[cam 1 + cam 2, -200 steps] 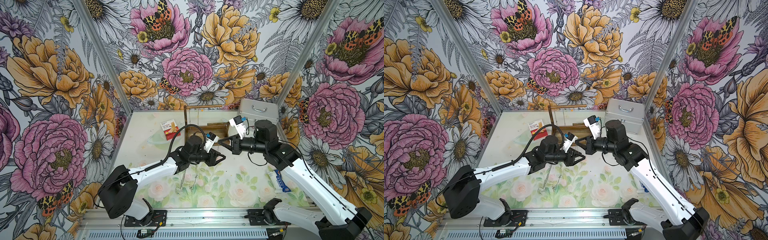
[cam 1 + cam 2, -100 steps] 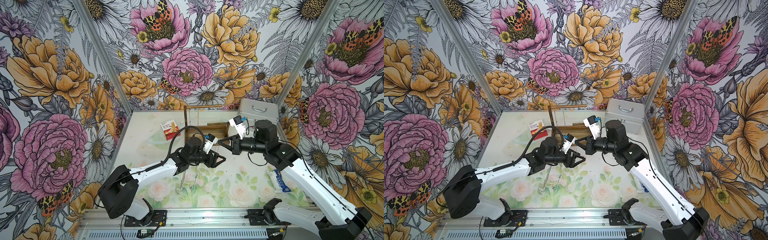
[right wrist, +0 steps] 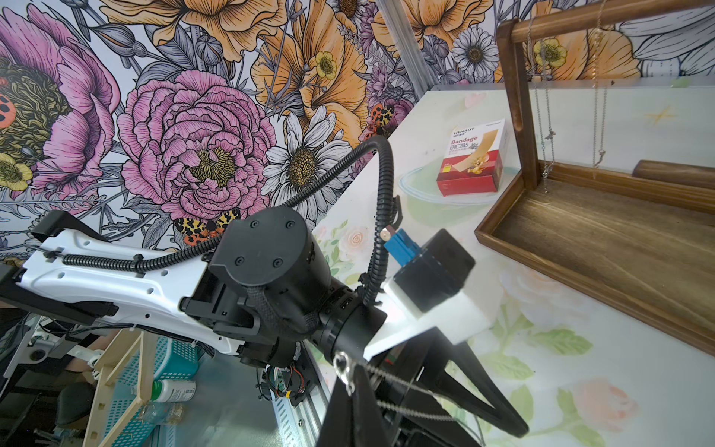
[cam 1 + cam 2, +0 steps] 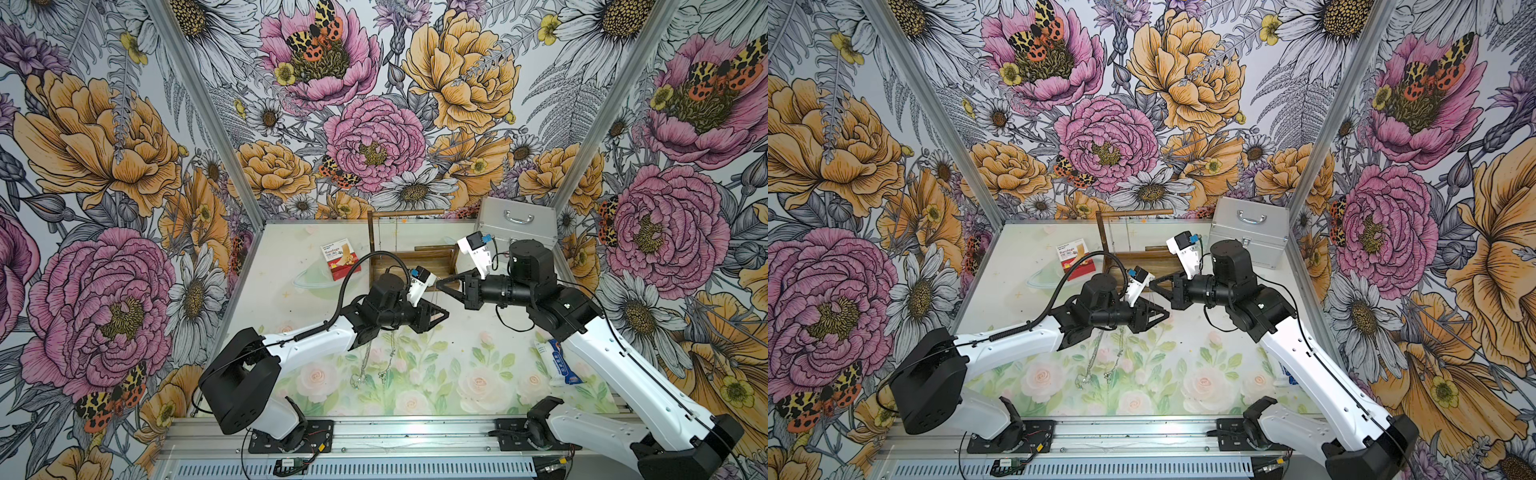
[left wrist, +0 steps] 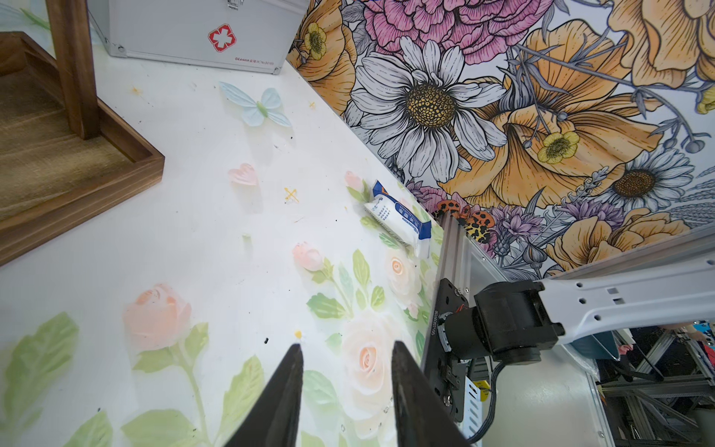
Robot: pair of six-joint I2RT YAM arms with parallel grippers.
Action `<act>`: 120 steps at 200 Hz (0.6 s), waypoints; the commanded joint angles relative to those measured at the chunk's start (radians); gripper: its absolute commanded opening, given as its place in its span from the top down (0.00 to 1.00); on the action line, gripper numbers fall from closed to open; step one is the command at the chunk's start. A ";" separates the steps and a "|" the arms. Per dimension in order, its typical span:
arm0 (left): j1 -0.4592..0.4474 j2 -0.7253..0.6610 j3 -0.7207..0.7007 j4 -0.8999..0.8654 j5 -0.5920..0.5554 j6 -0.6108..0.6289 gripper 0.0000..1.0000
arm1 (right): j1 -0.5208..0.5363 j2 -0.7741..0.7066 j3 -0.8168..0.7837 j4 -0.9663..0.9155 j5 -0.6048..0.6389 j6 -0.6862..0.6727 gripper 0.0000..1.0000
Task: Take the necklace off the jewelry display stand
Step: Place the necklace at the center of the board.
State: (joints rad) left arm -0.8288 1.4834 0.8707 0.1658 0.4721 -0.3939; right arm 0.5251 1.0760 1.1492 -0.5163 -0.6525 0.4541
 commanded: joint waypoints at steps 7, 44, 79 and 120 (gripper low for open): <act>0.007 0.011 -0.022 0.029 -0.012 -0.001 0.64 | 0.005 -0.006 0.024 -0.002 -0.014 -0.013 1.00; 0.006 0.012 -0.039 0.038 -0.022 -0.007 0.65 | 0.004 -0.010 0.024 -0.002 -0.014 -0.013 1.00; 0.005 0.018 -0.045 0.041 -0.029 -0.010 0.65 | 0.004 -0.007 0.021 -0.002 -0.011 -0.012 1.00; 0.002 0.038 -0.041 0.053 -0.027 -0.016 0.67 | 0.004 -0.007 0.018 -0.002 -0.007 -0.012 1.00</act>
State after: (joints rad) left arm -0.8288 1.5017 0.8413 0.1841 0.4641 -0.3954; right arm 0.5251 1.0760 1.1492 -0.5163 -0.6525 0.4541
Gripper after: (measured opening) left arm 0.342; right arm 0.047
